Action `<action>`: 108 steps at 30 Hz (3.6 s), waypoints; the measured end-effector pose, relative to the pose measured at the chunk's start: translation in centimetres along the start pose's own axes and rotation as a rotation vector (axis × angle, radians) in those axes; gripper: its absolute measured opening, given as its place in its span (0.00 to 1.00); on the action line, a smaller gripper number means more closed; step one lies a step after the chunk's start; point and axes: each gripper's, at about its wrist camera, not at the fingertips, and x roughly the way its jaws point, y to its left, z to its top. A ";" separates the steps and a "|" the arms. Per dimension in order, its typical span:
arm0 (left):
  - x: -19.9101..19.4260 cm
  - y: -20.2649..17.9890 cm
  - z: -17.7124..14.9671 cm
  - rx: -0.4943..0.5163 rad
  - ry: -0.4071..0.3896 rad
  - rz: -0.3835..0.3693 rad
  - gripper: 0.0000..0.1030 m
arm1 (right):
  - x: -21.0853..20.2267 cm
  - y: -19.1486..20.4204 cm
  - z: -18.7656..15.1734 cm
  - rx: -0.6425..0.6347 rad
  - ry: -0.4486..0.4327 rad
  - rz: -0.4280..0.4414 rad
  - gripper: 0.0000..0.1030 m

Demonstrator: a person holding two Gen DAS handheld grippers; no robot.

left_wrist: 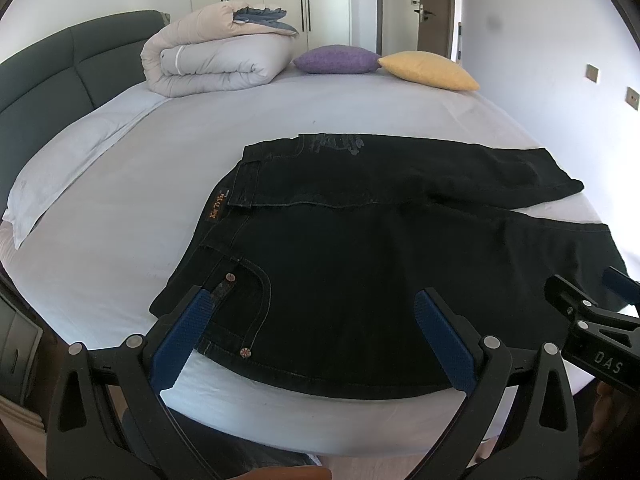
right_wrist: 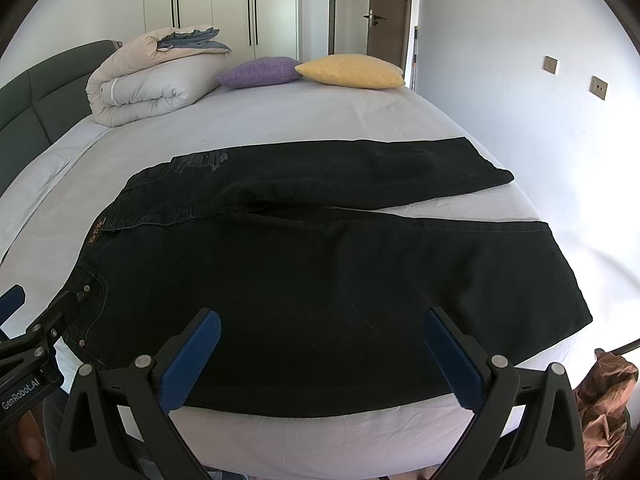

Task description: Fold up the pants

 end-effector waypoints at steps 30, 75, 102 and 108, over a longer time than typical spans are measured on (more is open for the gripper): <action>3.0 -0.2 0.2 0.030 0.048 0.010 1.00 | 2.6 0.4 0.5 -0.018 0.042 0.033 1.00; 43.7 5.7 26.6 0.530 0.418 -0.513 0.26 | 30.1 5.8 23.1 -0.690 0.199 0.576 0.58; 31.0 4.8 20.2 0.595 0.013 -0.351 0.05 | 31.2 15.0 25.5 -0.823 0.241 0.507 0.07; 28.5 5.9 19.9 0.541 0.011 -0.345 0.05 | 27.5 15.8 25.1 -0.670 0.189 0.492 0.06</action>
